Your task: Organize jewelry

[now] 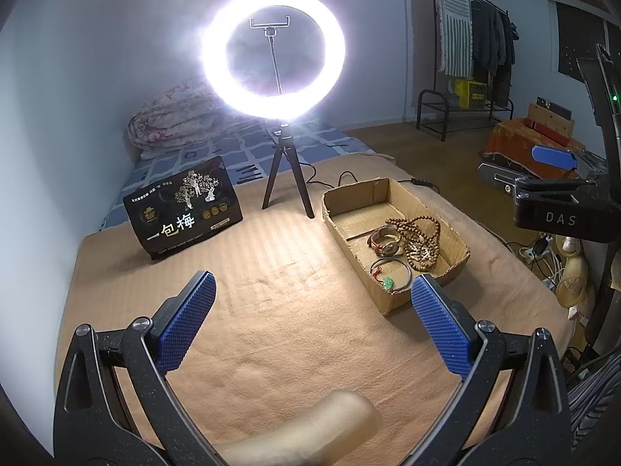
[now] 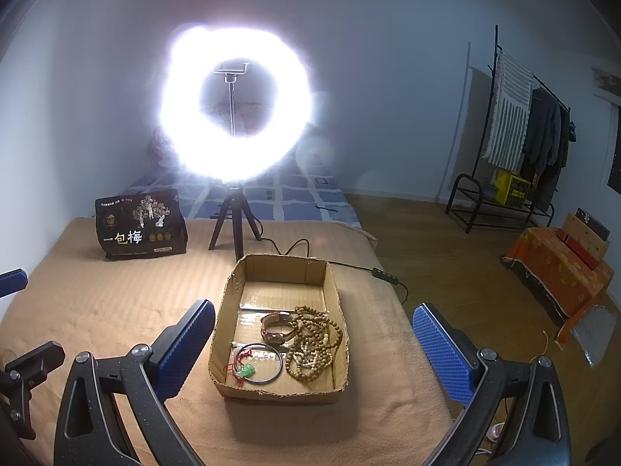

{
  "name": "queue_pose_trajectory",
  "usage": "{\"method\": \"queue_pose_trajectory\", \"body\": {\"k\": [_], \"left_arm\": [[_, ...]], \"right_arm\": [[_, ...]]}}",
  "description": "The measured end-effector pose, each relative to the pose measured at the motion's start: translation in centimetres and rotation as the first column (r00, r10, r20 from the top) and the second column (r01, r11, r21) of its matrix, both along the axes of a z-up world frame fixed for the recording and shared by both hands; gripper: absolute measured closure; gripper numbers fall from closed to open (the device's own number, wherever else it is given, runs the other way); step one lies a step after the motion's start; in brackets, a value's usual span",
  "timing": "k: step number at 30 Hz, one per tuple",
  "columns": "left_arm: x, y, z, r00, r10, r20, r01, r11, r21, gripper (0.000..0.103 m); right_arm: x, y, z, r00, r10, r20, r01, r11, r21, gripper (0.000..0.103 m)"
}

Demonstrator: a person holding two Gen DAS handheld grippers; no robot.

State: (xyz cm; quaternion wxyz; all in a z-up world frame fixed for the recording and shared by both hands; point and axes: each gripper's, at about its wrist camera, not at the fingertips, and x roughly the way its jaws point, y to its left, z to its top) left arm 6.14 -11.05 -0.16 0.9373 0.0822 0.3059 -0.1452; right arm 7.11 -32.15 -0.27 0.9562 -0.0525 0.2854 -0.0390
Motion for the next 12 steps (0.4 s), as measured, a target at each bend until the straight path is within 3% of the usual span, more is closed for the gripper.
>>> {"method": "queue_pose_trajectory", "body": {"k": [12], "left_arm": [[-0.02,0.47,0.35,0.999,0.031,0.019,-0.031,0.999,-0.018,0.001]], "right_arm": [[0.14,-0.12,-0.29,1.0,0.01,-0.014,-0.01,1.0,-0.005,0.0]]}}
